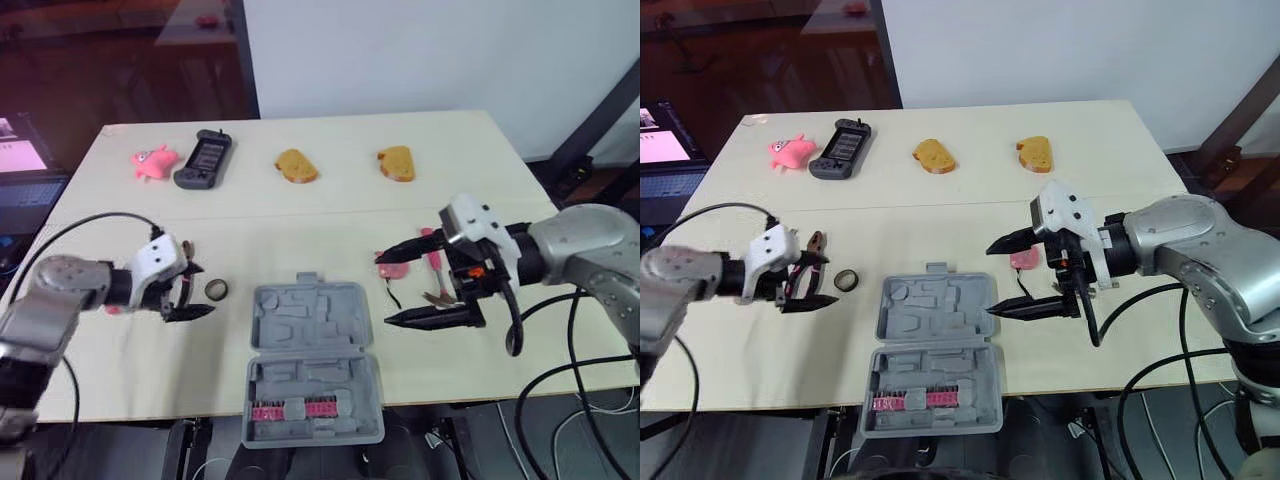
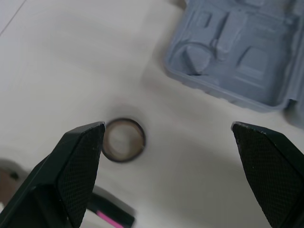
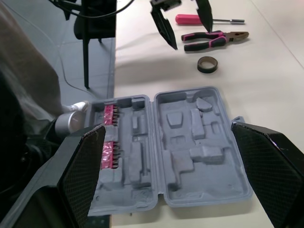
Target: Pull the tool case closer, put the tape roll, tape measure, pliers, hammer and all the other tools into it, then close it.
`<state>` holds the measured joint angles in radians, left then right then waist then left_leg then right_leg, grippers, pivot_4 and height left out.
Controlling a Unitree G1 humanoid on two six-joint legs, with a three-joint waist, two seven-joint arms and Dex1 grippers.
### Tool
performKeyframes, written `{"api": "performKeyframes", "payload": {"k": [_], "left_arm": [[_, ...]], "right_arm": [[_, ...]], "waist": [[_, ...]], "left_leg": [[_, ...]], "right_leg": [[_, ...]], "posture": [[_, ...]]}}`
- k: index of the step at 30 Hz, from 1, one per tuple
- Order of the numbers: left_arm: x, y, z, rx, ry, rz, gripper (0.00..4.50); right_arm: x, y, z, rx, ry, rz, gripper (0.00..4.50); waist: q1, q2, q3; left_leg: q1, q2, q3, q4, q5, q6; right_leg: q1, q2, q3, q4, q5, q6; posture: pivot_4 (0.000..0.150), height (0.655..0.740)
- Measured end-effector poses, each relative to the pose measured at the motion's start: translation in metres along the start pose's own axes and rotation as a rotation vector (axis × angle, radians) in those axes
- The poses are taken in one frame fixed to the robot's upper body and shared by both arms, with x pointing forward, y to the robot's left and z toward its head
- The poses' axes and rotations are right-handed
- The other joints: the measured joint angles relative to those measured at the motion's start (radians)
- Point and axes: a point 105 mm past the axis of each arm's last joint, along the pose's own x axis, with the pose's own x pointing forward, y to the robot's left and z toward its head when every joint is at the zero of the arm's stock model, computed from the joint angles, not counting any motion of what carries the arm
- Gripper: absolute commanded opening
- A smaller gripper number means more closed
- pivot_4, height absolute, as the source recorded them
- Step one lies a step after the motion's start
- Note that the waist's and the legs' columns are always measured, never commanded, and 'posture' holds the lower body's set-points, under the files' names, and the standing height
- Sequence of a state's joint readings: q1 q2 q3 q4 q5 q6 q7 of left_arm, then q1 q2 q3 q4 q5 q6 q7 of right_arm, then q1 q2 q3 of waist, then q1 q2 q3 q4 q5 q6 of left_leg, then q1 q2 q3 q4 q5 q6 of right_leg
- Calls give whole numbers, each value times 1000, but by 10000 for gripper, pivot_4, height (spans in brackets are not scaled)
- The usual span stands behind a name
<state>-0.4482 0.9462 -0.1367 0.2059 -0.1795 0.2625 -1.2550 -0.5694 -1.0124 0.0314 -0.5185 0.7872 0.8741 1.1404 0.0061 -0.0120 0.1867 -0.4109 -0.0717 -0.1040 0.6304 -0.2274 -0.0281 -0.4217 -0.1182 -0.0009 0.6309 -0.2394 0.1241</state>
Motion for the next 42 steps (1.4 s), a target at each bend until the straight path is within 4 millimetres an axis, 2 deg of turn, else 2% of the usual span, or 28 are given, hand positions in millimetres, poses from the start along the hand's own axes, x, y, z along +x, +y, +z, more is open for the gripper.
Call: {"api": "performKeyframes", "payload": {"k": [3,5,14,20,26,28,31,32,33,42], "left_arm": [[13,8,-5,59,99,-86,36818],[20,8,-10,74,135,-126,27588],[36,19,-21,145,211,-158,27588],[49,12,-29,131,244,-207,27588],[51,18,-26,139,263,-192,27588],[56,17,-30,124,267,-190,22149],[59,18,-27,127,263,-187,8686],[59,18,-27,128,263,-187,2507],[59,18,-27,128,265,-187,714],[57,20,-28,153,279,-194,714]], "right_arm": [[3,2,-5,18,10,-17,45000],[4,2,-7,26,12,-28,45000],[3,4,-11,35,28,-68,45000],[3,3,-12,34,31,-75,45000],[1,2,-12,28,42,-85,45000],[0,0,-13,21,50,-96,45000],[0,0,-13,16,52,-100,45000],[0,0,-13,16,52,-100,45000],[0,0,-13,15,52,-100,45000],[0,0,-13,15,52,-101,45000]], "waist": [[3,0,0],[-1,0,0],[-2,-1,0],[-2,-1,0],[-2,-1,0],[-2,-1,0],[-1,-2,0],[-2,-2,0],[-2,-2,0],[-2,-2,0]], "left_leg": [[0,0,2,1,0,0],[0,0,2,1,0,0],[-1,0,1,1,0,1],[-1,0,1,2,0,1],[-1,0,1,2,0,1],[-1,-1,1,2,0,1],[-1,-1,1,2,0,1],[-1,0,1,2,0,1],[-1,-1,1,2,0,1],[-1,-1,1,2,0,1]], "right_leg": [[1,0,0,0,0,0],[0,0,1,0,0,0],[0,0,0,1,0,1],[0,0,0,1,0,1],[0,0,0,1,0,1],[0,0,0,2,1,1],[1,0,0,2,1,1],[1,0,0,2,1,1],[1,0,0,2,1,1],[1,0,-1,2,1,1]], "posture": [[1500,7400],[1500,7400],[1500,7400],[1500,7400],[1500,7400],[1500,7400],[1500,7400],[1500,7400],[1500,7400],[1500,7400]]}}
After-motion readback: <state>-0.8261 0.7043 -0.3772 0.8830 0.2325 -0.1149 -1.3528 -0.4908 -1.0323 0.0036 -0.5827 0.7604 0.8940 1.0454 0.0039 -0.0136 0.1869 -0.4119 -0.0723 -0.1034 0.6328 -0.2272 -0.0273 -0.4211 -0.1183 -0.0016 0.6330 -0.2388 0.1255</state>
